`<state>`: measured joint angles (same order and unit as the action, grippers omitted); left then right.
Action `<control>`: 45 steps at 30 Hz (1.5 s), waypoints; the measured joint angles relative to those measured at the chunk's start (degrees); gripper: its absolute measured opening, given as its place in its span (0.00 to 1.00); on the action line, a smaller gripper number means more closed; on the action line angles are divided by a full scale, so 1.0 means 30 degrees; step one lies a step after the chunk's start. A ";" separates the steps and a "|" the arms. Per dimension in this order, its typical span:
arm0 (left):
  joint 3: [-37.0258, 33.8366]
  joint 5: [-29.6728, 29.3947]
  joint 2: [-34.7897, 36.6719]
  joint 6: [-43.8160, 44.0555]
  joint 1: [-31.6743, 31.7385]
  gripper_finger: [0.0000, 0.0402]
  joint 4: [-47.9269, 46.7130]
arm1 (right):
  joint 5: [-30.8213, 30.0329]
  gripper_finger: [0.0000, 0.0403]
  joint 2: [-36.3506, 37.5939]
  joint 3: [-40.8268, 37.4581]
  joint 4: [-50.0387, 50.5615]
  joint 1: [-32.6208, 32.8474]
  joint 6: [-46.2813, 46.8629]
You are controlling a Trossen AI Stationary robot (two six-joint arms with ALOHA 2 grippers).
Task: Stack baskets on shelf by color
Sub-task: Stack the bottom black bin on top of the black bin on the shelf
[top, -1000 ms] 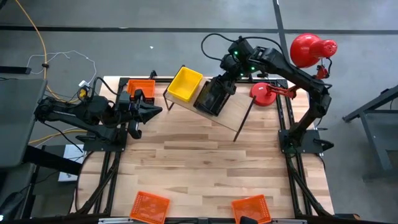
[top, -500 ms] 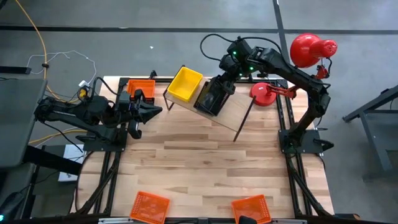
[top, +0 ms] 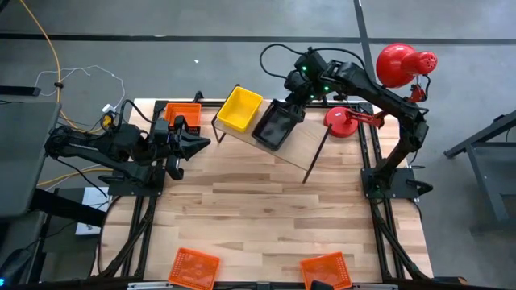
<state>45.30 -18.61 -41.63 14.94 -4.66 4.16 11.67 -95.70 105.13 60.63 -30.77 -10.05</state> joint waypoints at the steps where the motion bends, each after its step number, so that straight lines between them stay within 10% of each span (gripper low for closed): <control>1: 0.0000 0.0000 0.0000 -0.0014 -0.0003 0.00 0.0000 | 0.0126 0.34 0.0030 -0.0002 0.0002 -0.0003 0.0049; 17: 0.0000 0.0000 0.0000 -0.0022 0.0000 0.00 -0.0007 | -0.0020 0.34 0.0949 0.0986 0.3123 0.0490 0.2714; 23: 0.0000 0.0000 0.0000 -0.0029 0.0000 0.00 -0.0007 | -0.1540 0.03 0.4243 -0.5621 -0.4500 0.1658 0.5087; 30: 0.0000 -0.0029 0.0000 -0.0029 0.0000 0.00 -0.0011 | -0.5703 0.01 0.7649 -1.2877 -1.3664 0.2374 0.9024; 45: 0.0000 -0.0080 0.0000 -0.0036 -0.0004 0.00 -0.0015 | -0.8388 0.00 0.5266 -1.4421 -1.7592 0.2784 1.0854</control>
<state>45.30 -18.85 -41.63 14.83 -4.67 4.12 -13.49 -79.90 61.87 7.86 -22.42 22.51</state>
